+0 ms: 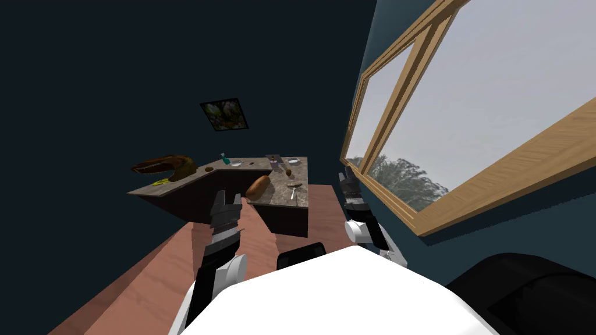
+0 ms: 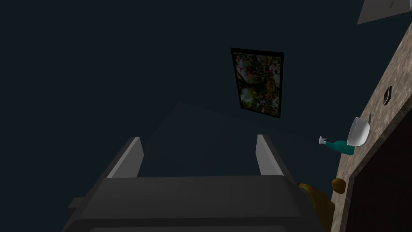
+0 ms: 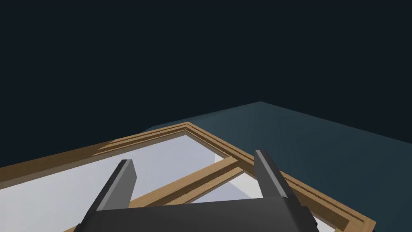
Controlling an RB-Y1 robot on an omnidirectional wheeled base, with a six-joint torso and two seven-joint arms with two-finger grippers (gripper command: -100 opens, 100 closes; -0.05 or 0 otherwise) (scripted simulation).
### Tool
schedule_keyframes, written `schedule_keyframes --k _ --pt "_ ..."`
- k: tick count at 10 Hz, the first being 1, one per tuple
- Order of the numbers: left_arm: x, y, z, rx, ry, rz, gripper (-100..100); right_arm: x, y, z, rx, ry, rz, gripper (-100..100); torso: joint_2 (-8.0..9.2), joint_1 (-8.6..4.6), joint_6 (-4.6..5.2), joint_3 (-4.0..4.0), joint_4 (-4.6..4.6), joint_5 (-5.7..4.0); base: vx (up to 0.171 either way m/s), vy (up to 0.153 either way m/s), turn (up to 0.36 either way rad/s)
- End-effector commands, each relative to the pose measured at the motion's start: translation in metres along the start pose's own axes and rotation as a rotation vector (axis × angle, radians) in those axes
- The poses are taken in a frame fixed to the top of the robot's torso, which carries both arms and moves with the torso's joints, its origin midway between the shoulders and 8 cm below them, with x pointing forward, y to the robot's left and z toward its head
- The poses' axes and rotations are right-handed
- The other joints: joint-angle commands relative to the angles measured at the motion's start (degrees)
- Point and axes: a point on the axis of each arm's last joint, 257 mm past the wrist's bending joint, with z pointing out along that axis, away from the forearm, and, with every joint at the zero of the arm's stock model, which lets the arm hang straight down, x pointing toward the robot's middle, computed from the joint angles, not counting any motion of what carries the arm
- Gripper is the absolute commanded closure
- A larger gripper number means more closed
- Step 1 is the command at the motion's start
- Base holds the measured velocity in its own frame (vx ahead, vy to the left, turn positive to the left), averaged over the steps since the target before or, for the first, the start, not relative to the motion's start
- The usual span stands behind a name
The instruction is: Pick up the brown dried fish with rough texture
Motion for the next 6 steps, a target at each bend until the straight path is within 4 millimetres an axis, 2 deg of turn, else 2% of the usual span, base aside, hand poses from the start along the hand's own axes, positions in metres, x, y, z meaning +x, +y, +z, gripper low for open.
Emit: schedule_keyframes --k 1,4,6 --pt "0.0 0.0 0.0 0.0 0.0 0.0 0 0.004 -0.006 -0.003 0.013 0.031 -0.015 -100 0.0 0.0 0.0 0.0 0.0 0.0 -0.029 0.016 0.038" --pt "0.0 0.0 0.0 0.0 0.0 0.0 0 0.018 -0.028 -0.016 0.066 0.119 -0.057 -100 0.35 0.1 0.0 0.19 0.07 0.02 -0.094 0.045 0.076" --pt "0.0 0.0 0.0 0.0 0.0 0.0 0 0.031 -0.05 -0.033 0.12 0.187 -0.084 -100 0.5 0.28 -0.01 0.28 0.11 0.06 -0.158 0.091 0.131"
